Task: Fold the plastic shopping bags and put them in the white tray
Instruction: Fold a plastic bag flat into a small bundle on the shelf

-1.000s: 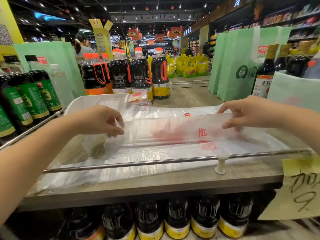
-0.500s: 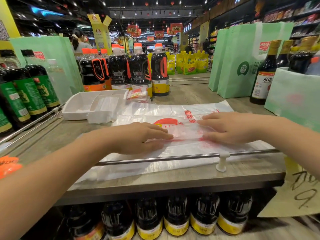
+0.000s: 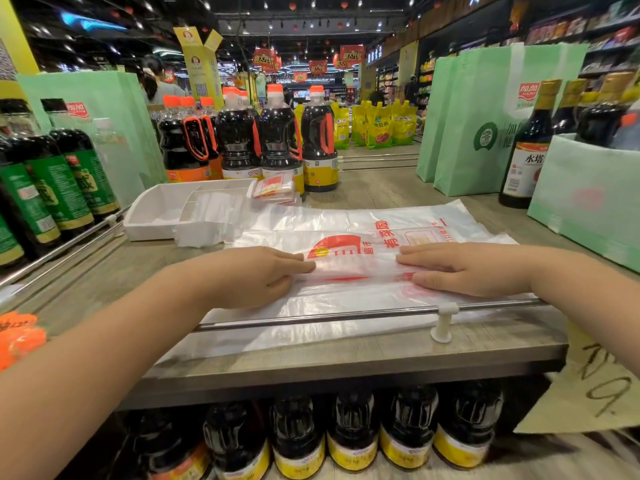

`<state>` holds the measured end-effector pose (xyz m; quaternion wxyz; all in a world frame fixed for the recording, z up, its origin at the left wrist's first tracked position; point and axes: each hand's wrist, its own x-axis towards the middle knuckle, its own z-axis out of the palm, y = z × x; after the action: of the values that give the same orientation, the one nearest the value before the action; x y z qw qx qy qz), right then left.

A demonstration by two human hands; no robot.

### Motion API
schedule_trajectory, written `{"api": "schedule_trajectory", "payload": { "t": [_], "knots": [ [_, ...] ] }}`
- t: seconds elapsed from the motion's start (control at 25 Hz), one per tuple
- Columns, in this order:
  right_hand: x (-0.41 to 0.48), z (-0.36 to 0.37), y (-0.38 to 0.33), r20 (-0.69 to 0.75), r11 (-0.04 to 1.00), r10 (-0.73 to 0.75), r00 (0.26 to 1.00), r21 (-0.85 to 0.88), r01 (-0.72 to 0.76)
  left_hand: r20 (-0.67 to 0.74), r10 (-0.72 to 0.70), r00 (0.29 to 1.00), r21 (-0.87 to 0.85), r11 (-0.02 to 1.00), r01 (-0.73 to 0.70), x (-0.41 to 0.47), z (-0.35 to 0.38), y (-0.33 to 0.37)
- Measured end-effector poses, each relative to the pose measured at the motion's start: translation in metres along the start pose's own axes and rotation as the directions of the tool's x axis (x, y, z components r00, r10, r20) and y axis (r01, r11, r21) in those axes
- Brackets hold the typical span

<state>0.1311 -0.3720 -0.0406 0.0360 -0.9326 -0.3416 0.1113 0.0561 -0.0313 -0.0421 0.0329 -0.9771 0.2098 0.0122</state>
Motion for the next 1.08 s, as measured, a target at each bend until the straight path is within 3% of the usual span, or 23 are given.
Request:
{"api": "schedule_trajectory", "payload": {
  "t": [0.16, 0.32, 0.44, 0.8, 0.88, 1.08],
  "knots": [
    [0.002, 0.002, -0.014, -0.14, 0.994, -0.021, 0.99, -0.109, 0.005, -0.075, 0.017, 0.997, 0.077, 0.997, -0.011, -0.001, -0.001, 0.008],
    [0.005, 0.003, -0.026, -0.186, 0.982, -0.063, 0.98, -0.186, 0.028, -0.101, 0.062, 0.993, 0.073, 0.996, -0.054, 0.007, -0.004, 0.023],
    [0.0, 0.002, -0.024, -0.258, 0.971, -0.094, 0.962, -0.239, 0.031, -0.134, 0.005, 0.991, 0.069, 0.998, 0.004, 0.004, -0.003, 0.019],
    [-0.007, -0.013, -0.016, -0.311, 0.998, -0.061, 0.948, -0.045, 0.05, -0.14, -0.069, 0.988, -0.172, 0.984, 0.044, -0.006, -0.015, -0.006],
    [-0.003, -0.025, -0.016, -0.33, 0.994, -0.013, 0.944, -0.102, -0.022, -0.177, -0.125, 0.976, -0.215, 0.973, 0.086, -0.001, -0.026, -0.015],
    [0.024, -0.034, -0.014, -0.345, 0.917, 0.071, 0.936, -0.347, -0.197, -0.236, -0.194, 0.952, -0.07, 0.981, 0.182, 0.023, -0.024, -0.034]
  ]
}}
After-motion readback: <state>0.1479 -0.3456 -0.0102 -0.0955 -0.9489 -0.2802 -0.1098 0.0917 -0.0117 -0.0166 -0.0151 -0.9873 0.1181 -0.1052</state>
